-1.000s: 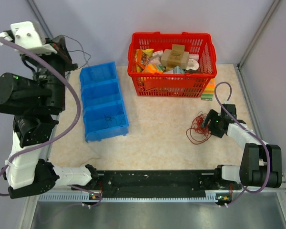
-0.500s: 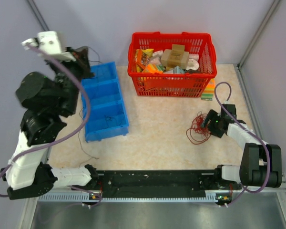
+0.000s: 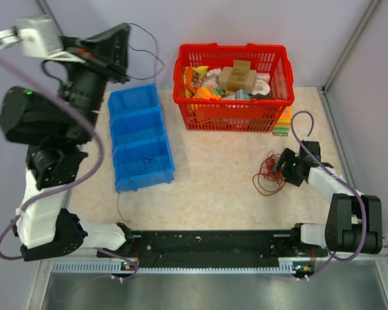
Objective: Untangle the cables
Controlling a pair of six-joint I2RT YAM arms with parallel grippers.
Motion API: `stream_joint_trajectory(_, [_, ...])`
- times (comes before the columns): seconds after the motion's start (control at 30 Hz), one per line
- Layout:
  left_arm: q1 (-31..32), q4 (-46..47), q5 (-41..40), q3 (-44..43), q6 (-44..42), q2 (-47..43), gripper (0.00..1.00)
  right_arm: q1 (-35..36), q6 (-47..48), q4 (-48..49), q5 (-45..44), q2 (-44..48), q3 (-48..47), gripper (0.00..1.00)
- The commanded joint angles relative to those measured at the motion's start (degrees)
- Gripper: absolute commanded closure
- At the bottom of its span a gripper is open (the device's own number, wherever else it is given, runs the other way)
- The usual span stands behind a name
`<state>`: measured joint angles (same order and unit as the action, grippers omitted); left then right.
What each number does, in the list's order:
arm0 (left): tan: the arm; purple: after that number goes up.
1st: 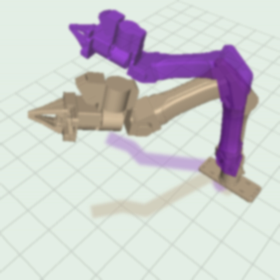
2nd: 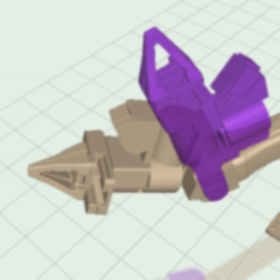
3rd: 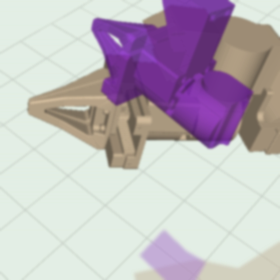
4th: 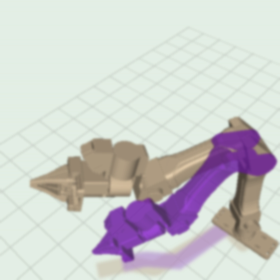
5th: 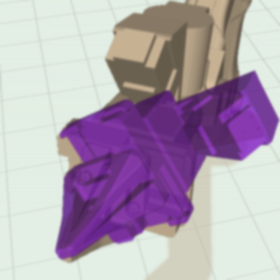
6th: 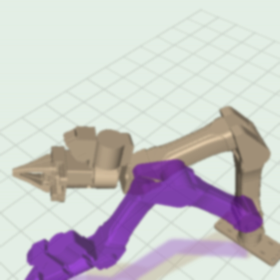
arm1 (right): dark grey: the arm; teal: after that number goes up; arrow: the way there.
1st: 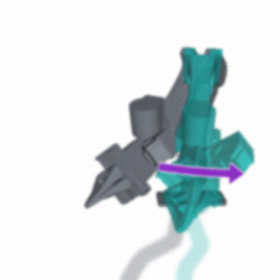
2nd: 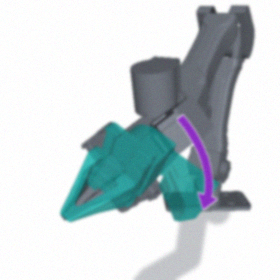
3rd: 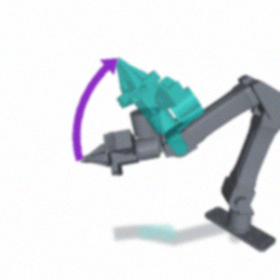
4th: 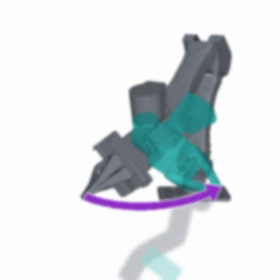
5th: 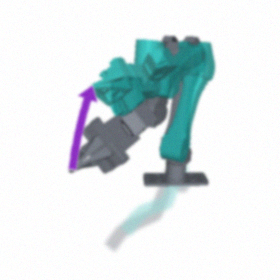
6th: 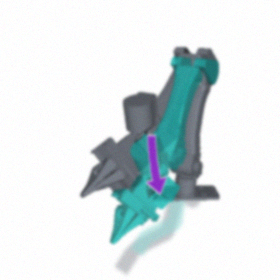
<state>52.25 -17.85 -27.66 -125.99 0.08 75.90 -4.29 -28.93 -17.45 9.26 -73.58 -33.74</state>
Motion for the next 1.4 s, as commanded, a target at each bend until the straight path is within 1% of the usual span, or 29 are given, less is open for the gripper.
stream_joint_trajectory(0.0, [-0.2, 8.1, 0.8, 1.1, -1.4, -3.2, 1.0, -0.5, 0.6, 1.5, 0.4, -0.5, 0.6, 0.29])
stream_joint_trajectory(0.1, [-0.2, 6.0, 0.2, 2.5, -1.1, -2.8, 1.0, -0.5, 0.6, 1.6, 0.5, -0.9, 0.5, 0.29])
stream_joint_trajectory(0.17, [-0.2, 4.5, 0.0, 5.5, -0.3, -3.2, 1.0, -0.5, 0.6, 1.7, 0.6, -0.9, 0.5, 0.29])
stream_joint_trajectory(0.2, [-0.2, 3.6, 0.8, 8.5, 2.5, -3.5, 1.0, -0.5, 0.6, 1.7, 0.5, -0.9, 0.5, 0.29])
stream_joint_trajectory(0.3, [-0.2, 0.1, 3.4, 17.4, 7.3, -4.4, 1.0, -0.5, 0.6, 1.7, 0.6, -0.7, 0.6, 0.29])
stream_joint_trajectory(0.43, [-0.3, -8.9, 9.8, 26.0, 14.6, -2.3, 1.0, -0.5, 0.6, 1.7, 0.8, -0.8, 0.6, 0.29])
stream_joint_trajectory(0.53, [-0.3, -9.8, 13.1, 35.3, 18.6, -2.9, 1.0, -0.5, 0.6, 1.8, 1.0, -0.9, 0.6, 0.29])
stream_joint_trajectory(0.67, [-0.3, -9.5, 10.0, 49.2, 22.7, -7.2, 1.0, -0.5, 0.8, 2.0, 1.1, -1.0, 0.6, 0.29])
stream_joint_trajectory(0.73, [-0.3, -11.4, 7.0, 55.1, 25.5, -8.7, 1.0, -0.5, 0.7, 2.0, 1.2, -1.0, 0.6, 0.29])
stream_joint_trajectory(0.83, [-0.3, -14.9, 6.3, 61.6, 28.7, -9.5, 1.0, -0.4, 0.8, 2.2, 1.6, -1.1, 0.7, 0.29])
stream_joint_trajectory(0.97, [-0.3, -22.3, 6.3, 65.9, 32.7, -9.6, 1.0, -0.1, 0.7, 2.4, 1.8, -1.4, 0.6, 0.29])
stream_joint_trajectory(1.07, [-0.2, -28.5, 3.4, 67.5, 35.9, -10.9, 1.0, 0.0, 0.7, 2.4, 1.8, -1.4, 0.6, 0.29])
stream_joint_trajectory(1.2, [-0.2, -29.4, 7.6, 73.2, 40.3, -14.5, 1.0, 0.3, 0.8, 2.6, 1.9, -1.4, 0.6, 0.29])
stream_joint_trajectory(1.27, [-0.2, -30.1, 8.3, 77.0, 43.2, -16.6, 1.0, 0.4, 0.7, 2.6, 2.0, -1.5, 0.7, 0.29])
stream_joint_trajectory(1.37, [-0.2, -34.5, 4.6, 79.1, 47.6, -19.1, 1.0, 0.4, 0.8, 2.6, 2.1, -1.0, 0.8, 0.29])
